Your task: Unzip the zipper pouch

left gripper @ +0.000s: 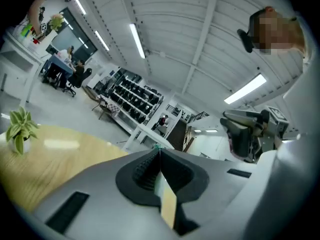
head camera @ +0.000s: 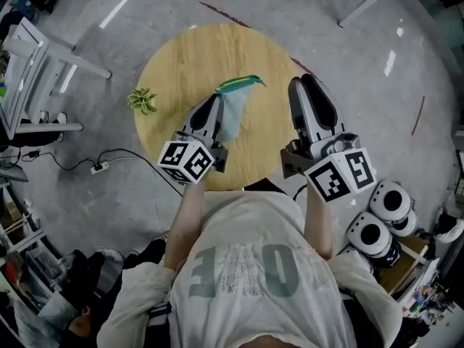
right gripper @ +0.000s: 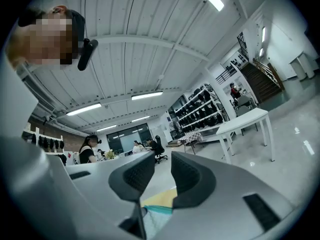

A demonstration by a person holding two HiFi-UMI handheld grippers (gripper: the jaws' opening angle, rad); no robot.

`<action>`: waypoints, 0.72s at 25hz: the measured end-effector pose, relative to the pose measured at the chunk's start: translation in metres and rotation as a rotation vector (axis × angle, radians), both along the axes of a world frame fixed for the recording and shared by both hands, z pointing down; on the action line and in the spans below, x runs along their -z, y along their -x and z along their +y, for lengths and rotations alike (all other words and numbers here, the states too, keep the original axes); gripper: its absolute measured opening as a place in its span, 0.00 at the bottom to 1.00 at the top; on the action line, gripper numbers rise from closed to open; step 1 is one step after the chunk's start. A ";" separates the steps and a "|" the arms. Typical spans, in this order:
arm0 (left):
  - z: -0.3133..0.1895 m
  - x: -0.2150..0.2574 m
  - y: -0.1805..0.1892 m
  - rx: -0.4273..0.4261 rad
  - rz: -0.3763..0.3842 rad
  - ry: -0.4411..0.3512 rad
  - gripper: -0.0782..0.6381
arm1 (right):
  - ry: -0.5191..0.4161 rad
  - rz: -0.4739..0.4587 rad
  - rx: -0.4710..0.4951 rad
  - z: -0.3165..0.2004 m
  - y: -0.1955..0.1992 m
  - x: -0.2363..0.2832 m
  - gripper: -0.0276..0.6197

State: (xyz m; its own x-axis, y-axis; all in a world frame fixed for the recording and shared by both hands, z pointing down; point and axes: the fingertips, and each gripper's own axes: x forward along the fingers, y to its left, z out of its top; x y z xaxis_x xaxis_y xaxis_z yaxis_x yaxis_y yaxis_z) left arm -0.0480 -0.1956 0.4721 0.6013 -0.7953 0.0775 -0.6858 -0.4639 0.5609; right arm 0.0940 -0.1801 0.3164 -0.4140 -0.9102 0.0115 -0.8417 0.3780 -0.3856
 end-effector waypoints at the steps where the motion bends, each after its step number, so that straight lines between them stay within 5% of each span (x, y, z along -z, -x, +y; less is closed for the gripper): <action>1: -0.001 -0.014 0.004 0.007 -0.011 0.030 0.15 | 0.008 0.002 0.002 -0.001 0.002 -0.003 0.19; 7: -0.004 -0.064 0.011 0.077 0.078 0.204 0.15 | 0.046 -0.003 0.035 0.000 -0.006 -0.010 0.19; 18: -0.019 -0.136 0.053 0.177 0.006 0.352 0.15 | 0.083 0.010 0.076 0.001 0.008 -0.024 0.19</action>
